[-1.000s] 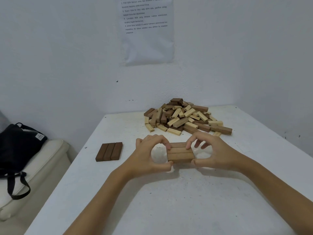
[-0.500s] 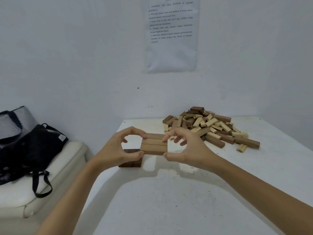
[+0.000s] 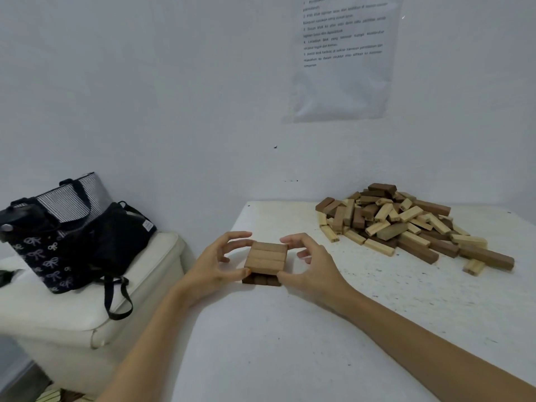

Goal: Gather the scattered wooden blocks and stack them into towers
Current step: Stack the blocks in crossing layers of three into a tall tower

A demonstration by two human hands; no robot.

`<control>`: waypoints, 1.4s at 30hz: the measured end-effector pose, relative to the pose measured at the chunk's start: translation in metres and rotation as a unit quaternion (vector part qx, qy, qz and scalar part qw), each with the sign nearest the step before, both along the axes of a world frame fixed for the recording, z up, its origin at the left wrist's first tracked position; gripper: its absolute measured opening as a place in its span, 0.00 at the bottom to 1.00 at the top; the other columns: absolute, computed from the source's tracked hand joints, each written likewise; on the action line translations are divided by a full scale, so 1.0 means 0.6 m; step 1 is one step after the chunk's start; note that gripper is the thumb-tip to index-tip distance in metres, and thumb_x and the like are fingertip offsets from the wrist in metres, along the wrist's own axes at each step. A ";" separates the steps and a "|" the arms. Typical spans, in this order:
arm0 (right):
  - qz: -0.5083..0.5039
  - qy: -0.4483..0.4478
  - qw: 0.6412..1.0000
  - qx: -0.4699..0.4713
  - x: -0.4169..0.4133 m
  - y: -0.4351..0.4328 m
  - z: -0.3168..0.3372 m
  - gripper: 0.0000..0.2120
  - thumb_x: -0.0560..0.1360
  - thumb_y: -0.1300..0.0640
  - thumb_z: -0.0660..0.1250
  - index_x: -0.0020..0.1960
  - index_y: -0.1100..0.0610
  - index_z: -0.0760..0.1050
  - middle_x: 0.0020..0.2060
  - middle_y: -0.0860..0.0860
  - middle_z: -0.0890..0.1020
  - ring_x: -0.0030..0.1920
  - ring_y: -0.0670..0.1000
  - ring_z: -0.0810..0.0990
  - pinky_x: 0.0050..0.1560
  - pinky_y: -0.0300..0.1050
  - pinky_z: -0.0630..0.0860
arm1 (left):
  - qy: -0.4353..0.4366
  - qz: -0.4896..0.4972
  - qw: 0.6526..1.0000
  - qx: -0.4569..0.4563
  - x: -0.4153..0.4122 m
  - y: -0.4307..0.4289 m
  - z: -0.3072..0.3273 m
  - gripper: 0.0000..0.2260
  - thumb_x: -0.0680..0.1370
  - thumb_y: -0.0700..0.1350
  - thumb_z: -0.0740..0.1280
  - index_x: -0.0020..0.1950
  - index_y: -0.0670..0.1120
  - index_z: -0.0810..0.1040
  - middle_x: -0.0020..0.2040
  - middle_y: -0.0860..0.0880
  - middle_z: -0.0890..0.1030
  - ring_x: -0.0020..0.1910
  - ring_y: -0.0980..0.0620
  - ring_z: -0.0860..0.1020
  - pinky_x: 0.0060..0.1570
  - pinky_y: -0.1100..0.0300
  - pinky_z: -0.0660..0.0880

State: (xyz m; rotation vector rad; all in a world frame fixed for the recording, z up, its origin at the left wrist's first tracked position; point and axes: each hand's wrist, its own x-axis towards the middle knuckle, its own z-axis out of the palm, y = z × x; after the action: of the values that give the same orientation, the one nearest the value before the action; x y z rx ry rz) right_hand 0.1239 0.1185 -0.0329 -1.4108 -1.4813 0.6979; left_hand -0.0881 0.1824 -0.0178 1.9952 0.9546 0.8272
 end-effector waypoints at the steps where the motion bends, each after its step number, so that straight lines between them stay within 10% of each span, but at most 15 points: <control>1: 0.001 -0.007 1.000 0.001 -0.001 0.000 -0.001 0.25 0.67 0.58 0.74 0.59 0.41 0.71 0.53 0.35 0.75 0.56 0.45 0.69 0.46 0.30 0.64 | -0.002 0.001 1.000 -0.003 -0.003 0.001 -0.001 0.29 0.66 0.49 0.74 0.66 0.53 0.70 0.61 0.59 0.79 0.65 0.61 0.72 0.59 0.57 0.66; 26: 0.009 -0.082 0.996 -0.027 -0.002 -0.002 -0.006 0.29 0.67 0.53 0.74 0.62 0.38 0.66 0.59 0.40 0.72 0.62 0.47 0.66 0.63 0.46 0.68 | 0.061 -0.012 0.997 -0.049 -0.015 0.003 -0.001 0.31 0.70 0.44 0.74 0.70 0.56 0.68 0.65 0.58 0.76 0.67 0.64 0.68 0.68 0.59 0.63; 35: 0.019 -0.232 0.964 -0.130 -0.038 -0.034 0.001 0.36 0.80 0.49 0.54 0.79 0.57 0.38 0.78 0.51 0.41 0.77 0.52 0.38 0.75 0.48 0.40 | 0.110 0.021 0.984 -0.137 -0.002 -0.030 -0.002 0.35 0.67 0.71 0.57 0.74 0.66 0.59 0.75 0.67 0.54 0.74 0.62 0.49 0.75 0.52 0.46; 39: -0.016 -0.278 0.948 -0.152 -0.063 -0.023 -0.001 0.33 0.82 0.50 0.49 0.78 0.61 0.36 0.78 0.56 0.40 0.78 0.54 0.38 0.76 0.49 0.37 | 0.113 0.052 0.987 -0.100 0.011 -0.042 -0.005 0.38 0.62 0.67 0.53 0.74 0.66 0.58 0.76 0.64 0.54 0.75 0.58 0.49 0.74 0.54 0.47; 42: -0.026 -0.302 0.941 -0.148 -0.070 -0.019 -0.004 0.32 0.82 0.50 0.47 0.78 0.62 0.35 0.78 0.56 0.40 0.78 0.54 0.38 0.76 0.50 0.36 | 0.201 0.016 0.979 -0.022 0.019 -0.053 -0.005 0.25 0.81 0.54 0.48 0.78 0.59 0.48 0.74 0.64 0.51 0.75 0.61 0.47 0.65 0.68 0.46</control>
State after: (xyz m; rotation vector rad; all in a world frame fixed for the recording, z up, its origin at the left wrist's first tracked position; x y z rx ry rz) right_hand 0.0817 0.1072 -0.0351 -2.0147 -1.8456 0.4842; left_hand -0.0770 0.1509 -0.0206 2.1561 1.2219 0.4186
